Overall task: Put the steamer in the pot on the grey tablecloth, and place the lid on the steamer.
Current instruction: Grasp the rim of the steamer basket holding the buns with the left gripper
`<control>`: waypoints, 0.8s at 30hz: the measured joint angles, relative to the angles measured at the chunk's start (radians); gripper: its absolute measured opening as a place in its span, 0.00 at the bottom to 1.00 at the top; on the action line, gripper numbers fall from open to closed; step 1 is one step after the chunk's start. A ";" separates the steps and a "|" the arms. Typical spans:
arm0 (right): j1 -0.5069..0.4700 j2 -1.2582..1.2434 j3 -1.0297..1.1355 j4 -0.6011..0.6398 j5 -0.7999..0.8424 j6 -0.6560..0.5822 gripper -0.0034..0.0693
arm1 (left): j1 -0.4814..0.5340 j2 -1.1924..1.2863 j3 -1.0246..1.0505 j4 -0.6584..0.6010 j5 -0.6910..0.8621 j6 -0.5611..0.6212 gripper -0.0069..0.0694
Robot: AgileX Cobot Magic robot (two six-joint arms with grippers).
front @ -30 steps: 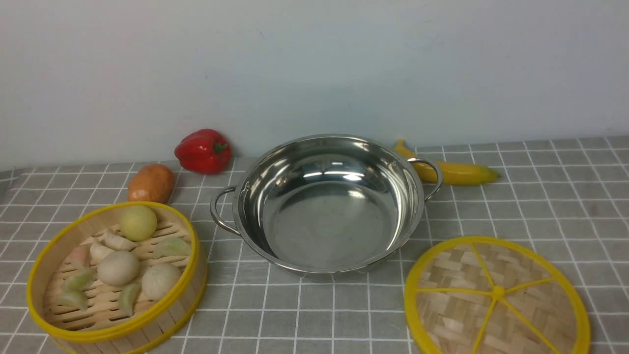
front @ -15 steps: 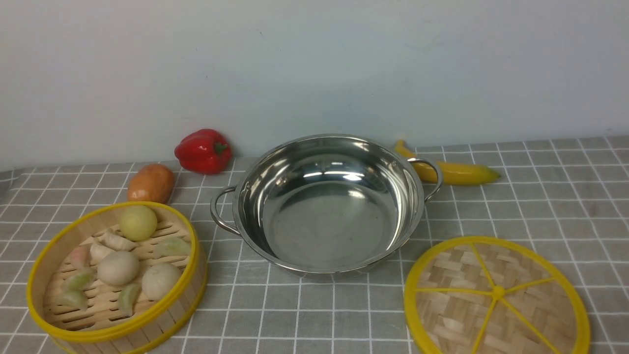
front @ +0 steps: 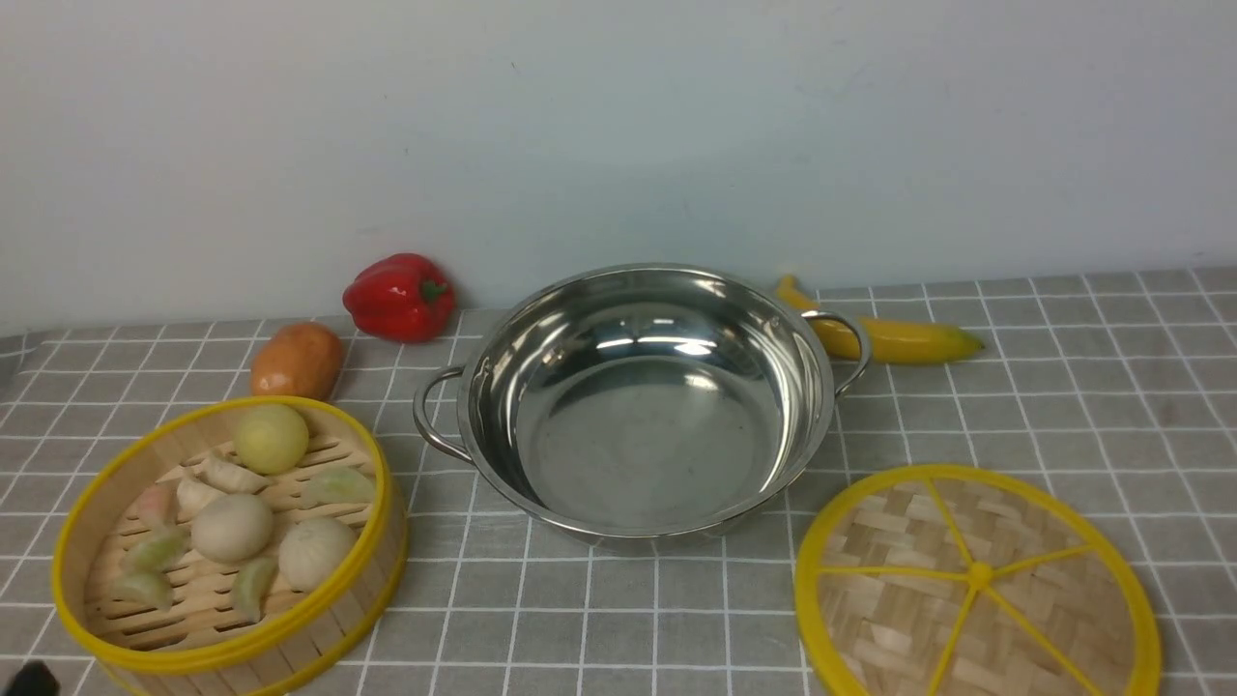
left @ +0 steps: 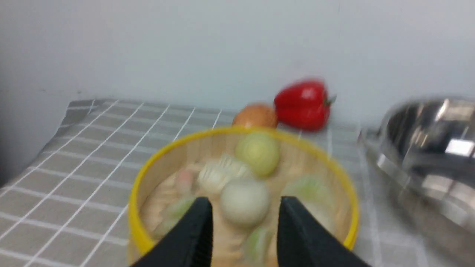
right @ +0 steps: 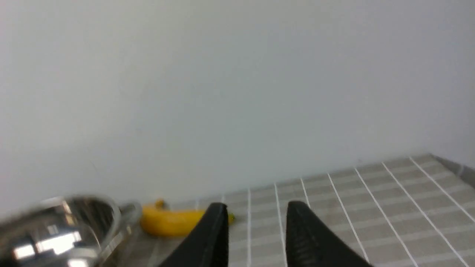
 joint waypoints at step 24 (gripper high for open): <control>0.000 0.000 -0.022 0.156 -0.754 0.064 0.38 | 0.000 0.000 -0.023 -0.125 -0.805 -0.062 0.41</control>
